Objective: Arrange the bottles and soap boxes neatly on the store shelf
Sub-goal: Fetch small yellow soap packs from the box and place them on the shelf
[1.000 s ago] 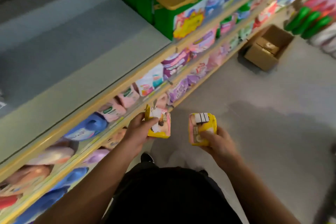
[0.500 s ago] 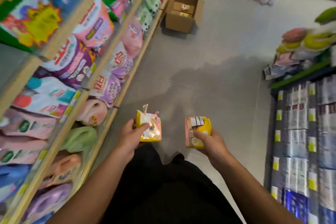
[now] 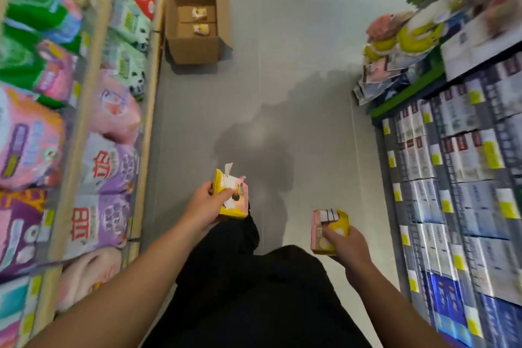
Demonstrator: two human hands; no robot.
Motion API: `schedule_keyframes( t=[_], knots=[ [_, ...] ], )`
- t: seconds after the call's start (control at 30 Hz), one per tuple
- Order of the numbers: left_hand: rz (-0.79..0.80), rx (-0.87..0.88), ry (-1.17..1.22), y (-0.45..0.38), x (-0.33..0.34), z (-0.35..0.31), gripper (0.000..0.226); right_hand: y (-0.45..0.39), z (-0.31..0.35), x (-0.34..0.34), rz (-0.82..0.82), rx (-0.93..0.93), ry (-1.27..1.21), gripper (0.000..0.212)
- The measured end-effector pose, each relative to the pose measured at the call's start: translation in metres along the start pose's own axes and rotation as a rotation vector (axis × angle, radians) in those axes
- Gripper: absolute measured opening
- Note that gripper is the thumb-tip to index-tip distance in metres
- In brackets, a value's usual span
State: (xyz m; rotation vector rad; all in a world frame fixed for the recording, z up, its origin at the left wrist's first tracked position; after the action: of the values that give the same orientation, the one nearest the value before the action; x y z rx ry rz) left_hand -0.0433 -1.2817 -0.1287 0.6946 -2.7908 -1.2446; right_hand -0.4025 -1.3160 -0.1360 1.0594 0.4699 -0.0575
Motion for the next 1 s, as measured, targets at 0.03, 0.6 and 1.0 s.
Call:
schedule_keyframes(
  t=[0.03,0.6,1.0],
  knots=[
    [0.046,0.012,-0.032,-0.018,0.010,-0.022,0.019,-0.006,0.016,-0.001,-0.018,-0.001,0.001,0.019],
    [0.022,-0.031,-0.078,-0.243,0.109,-0.246,0.023,-0.189,0.355,-0.008,0.018,-0.068,-0.055,0.015],
    [-0.191,-0.055,0.151,-0.376,0.121,-0.413,0.041,-0.275,0.648,0.053,0.262,-0.192,0.115,0.013]
  ],
)
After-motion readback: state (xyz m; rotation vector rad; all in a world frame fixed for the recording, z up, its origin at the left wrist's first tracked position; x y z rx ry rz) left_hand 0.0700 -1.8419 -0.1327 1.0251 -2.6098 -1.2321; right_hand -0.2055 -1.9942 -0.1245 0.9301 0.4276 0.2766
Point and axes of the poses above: each hand's wrist, its own y-axis away from the middle knuckle, its own x-axis out of the palm, z = x × y, the point moved 10 cm from there along -y, towards the middle knuckle, and after that the axes turned 6 degrees about x, right-handed, at the moved point
